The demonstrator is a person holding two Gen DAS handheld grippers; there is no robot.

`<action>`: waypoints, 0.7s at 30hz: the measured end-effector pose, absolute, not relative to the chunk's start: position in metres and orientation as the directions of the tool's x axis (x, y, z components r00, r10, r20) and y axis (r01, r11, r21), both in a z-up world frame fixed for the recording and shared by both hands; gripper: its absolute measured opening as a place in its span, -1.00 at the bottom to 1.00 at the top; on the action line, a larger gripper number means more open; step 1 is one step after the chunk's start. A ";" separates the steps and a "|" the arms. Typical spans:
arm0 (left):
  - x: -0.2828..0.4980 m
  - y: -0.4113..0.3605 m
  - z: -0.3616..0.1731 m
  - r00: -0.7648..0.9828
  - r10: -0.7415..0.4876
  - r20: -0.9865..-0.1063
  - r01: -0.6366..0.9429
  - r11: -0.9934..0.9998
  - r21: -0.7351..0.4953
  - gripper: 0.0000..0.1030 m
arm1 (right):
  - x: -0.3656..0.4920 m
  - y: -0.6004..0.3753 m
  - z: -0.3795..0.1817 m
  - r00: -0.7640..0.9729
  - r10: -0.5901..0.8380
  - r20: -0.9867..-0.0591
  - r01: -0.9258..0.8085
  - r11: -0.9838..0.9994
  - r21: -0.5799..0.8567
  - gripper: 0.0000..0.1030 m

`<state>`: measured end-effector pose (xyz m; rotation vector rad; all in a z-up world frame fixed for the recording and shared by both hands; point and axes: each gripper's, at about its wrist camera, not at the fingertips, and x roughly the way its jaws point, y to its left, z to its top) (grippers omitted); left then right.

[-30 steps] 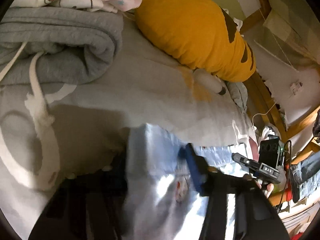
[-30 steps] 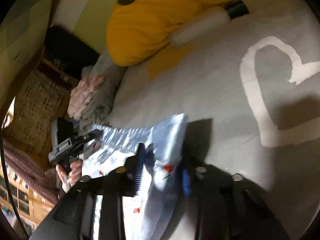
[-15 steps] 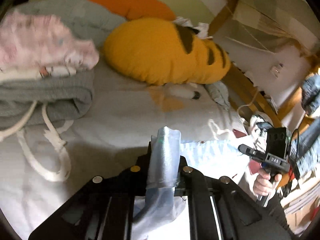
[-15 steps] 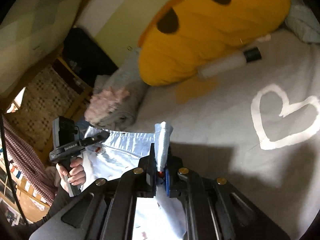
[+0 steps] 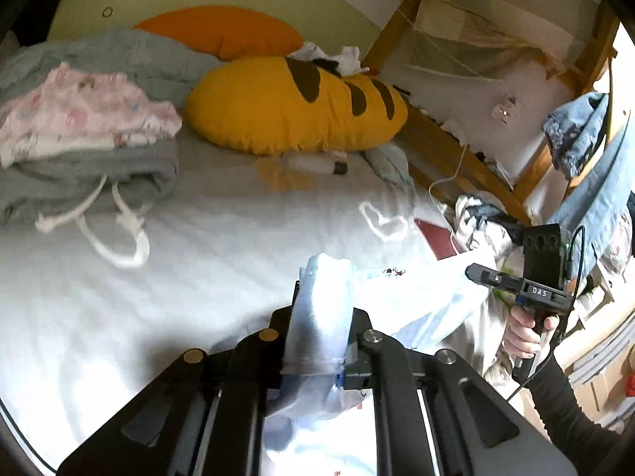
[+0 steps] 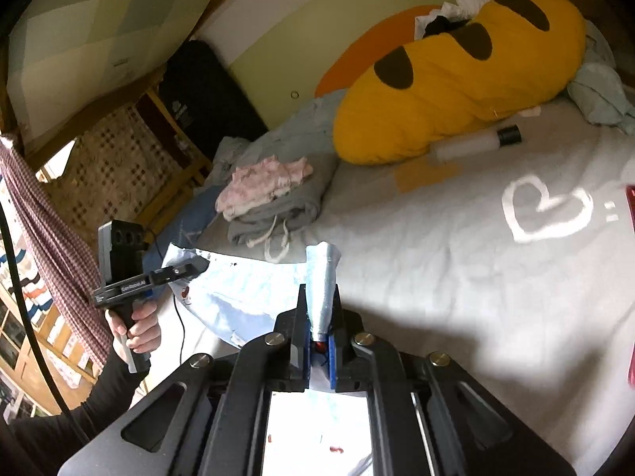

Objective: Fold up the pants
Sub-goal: 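Fold the pants over with both tools toward the waistband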

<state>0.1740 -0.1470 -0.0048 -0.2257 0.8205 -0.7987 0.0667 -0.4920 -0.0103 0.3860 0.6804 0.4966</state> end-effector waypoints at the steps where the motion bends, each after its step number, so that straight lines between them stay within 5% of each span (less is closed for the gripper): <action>1: 0.170 -0.148 -0.010 0.410 -0.707 -0.577 0.545 0.697 -0.466 -0.81 | 0.063 -0.490 -0.017 0.665 0.543 -0.512 -0.296 0.821 0.488 -0.89; 15: 0.160 -0.169 -0.079 0.428 -0.585 -0.689 0.525 0.782 -0.337 -0.75 | 0.076 -0.479 -0.090 0.589 0.415 -0.694 -0.159 0.901 0.403 -0.89; 21: 0.164 -0.173 -0.095 0.473 -0.531 -0.703 0.514 0.814 -0.270 -0.55 | 0.084 -0.471 -0.104 0.564 0.319 -0.762 -0.128 0.945 0.302 -0.89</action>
